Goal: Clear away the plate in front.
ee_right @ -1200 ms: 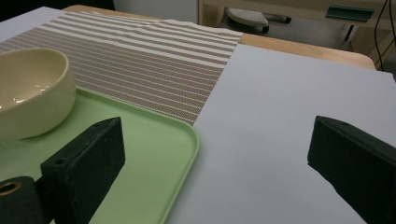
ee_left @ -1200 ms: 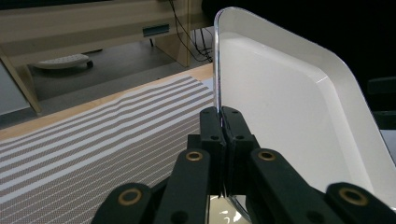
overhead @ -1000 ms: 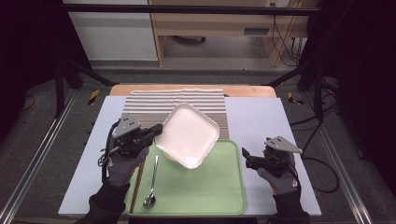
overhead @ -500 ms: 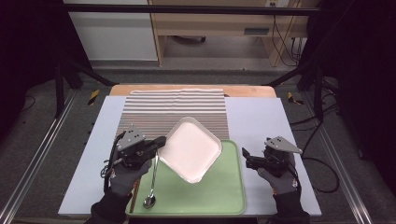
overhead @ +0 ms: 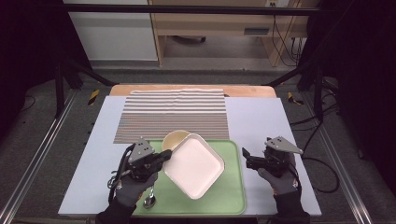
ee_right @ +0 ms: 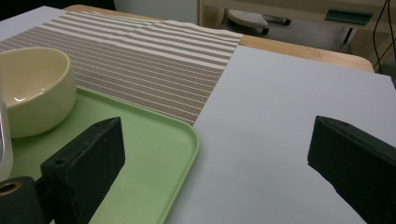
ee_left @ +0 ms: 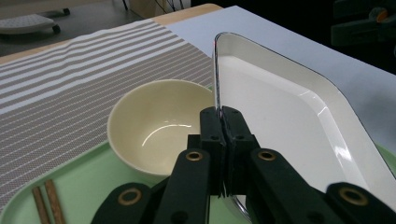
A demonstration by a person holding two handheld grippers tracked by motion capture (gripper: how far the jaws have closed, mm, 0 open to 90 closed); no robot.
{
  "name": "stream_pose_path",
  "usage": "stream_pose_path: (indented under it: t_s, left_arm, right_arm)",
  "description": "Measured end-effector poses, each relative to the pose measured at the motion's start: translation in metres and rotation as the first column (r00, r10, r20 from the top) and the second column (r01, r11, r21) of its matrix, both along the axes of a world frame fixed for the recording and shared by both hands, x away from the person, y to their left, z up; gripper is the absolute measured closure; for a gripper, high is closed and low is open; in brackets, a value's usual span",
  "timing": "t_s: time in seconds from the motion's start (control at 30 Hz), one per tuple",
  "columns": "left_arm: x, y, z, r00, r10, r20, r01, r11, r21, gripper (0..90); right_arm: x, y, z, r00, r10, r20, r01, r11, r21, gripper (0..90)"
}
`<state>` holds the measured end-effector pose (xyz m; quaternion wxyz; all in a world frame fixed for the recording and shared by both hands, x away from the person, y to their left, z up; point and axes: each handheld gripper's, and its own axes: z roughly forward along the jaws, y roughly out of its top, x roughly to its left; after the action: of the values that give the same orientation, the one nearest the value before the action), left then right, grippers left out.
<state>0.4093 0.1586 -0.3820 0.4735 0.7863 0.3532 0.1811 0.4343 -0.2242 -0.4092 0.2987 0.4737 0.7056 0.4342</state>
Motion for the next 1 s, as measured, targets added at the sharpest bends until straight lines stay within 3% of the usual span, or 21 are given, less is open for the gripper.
stream_pose_path:
  t_s: [0.7, 1.0]
  left_arm:
    - [-0.001, -0.039, -0.036, 0.9975, -0.048, -0.052, 0.052, 0.996, 0.073, 88.3]
    - [0.005, -0.042, -0.047, 0.9945, -0.053, -0.09, 0.058, 0.997, 0.051, 88.1]
  right_arm:
    - [0.0, 0.001, 0.0, 1.0, 0.006, -0.003, -0.006, 1.0, -0.001, 4.2]
    - [0.0, 0.001, 0.0, 1.0, 0.007, 0.002, -0.007, 1.0, -0.005, 4.2]
